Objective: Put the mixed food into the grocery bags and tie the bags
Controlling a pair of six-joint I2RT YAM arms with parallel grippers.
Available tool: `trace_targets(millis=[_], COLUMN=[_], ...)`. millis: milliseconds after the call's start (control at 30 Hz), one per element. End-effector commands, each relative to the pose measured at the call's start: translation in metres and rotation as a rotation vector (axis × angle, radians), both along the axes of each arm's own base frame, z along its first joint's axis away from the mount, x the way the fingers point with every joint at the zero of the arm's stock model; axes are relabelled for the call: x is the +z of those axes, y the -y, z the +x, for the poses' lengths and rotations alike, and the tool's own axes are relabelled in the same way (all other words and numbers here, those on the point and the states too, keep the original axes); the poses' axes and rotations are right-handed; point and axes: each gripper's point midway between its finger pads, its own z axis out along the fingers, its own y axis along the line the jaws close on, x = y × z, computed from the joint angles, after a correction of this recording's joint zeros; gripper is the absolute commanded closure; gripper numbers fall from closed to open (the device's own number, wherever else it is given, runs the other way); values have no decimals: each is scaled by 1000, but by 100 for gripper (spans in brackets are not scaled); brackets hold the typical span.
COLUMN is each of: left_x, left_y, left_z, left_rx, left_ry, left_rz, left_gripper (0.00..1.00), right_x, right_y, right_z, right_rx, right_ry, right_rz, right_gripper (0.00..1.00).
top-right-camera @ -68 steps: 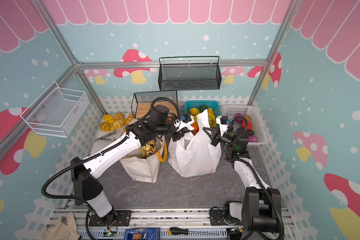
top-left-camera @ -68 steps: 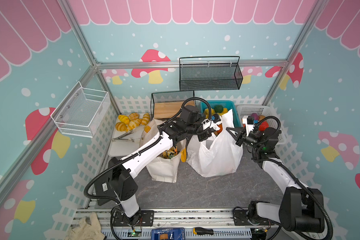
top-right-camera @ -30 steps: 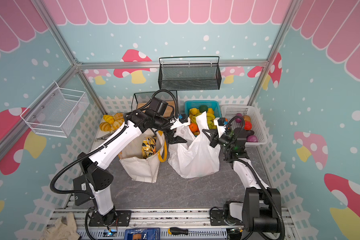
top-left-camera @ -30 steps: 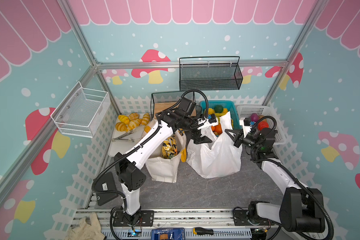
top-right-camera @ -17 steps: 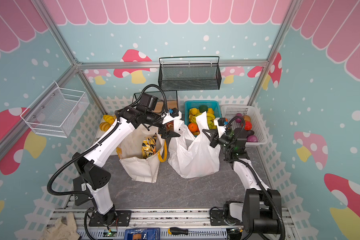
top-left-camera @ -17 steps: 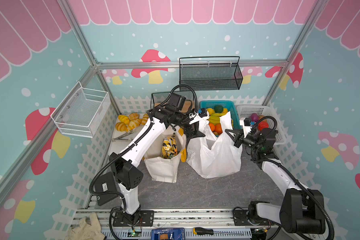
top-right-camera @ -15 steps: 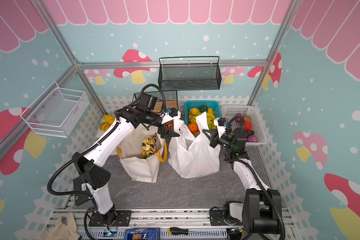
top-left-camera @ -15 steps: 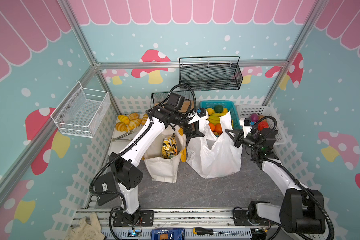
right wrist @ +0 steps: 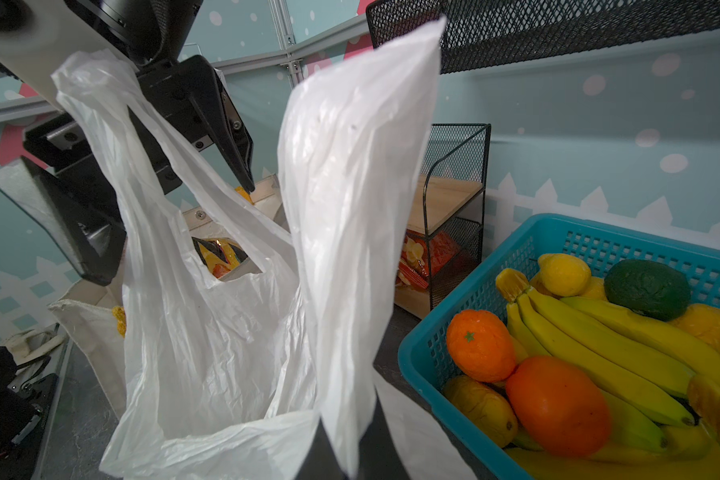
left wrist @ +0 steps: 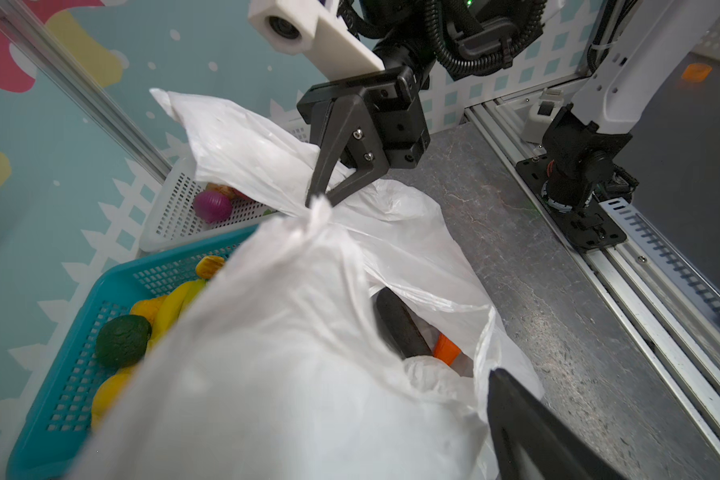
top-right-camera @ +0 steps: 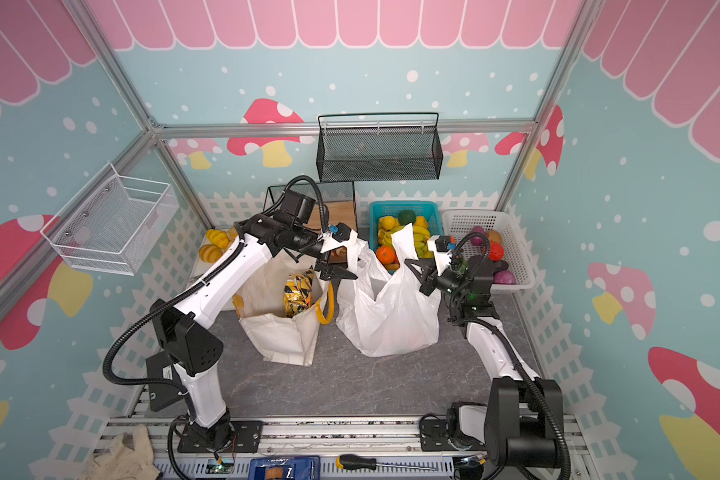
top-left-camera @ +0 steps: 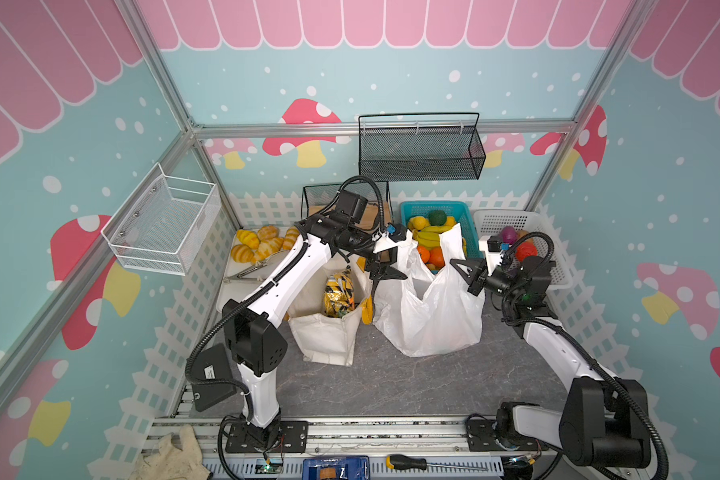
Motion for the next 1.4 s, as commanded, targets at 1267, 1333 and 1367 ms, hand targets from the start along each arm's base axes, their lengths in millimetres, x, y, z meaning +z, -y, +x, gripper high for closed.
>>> trace_targets(millis=[1267, 1333, 1367], left_x=[-39, -38, -36], left_y=[60, 62, 63], left_z=[31, 33, 33], left_rx=[311, 339, 356], left_ry=[322, 357, 375], left_rz=[141, 174, 188], left_gripper=[100, 100, 100], right_x=[0, 0, 0], right_y=[4, 2, 1], right_z=[5, 2, 0], right_rx=[-46, -27, -15], right_ry=[16, 29, 37], right_rz=[-33, -45, -50], right_gripper=[100, 100, 100])
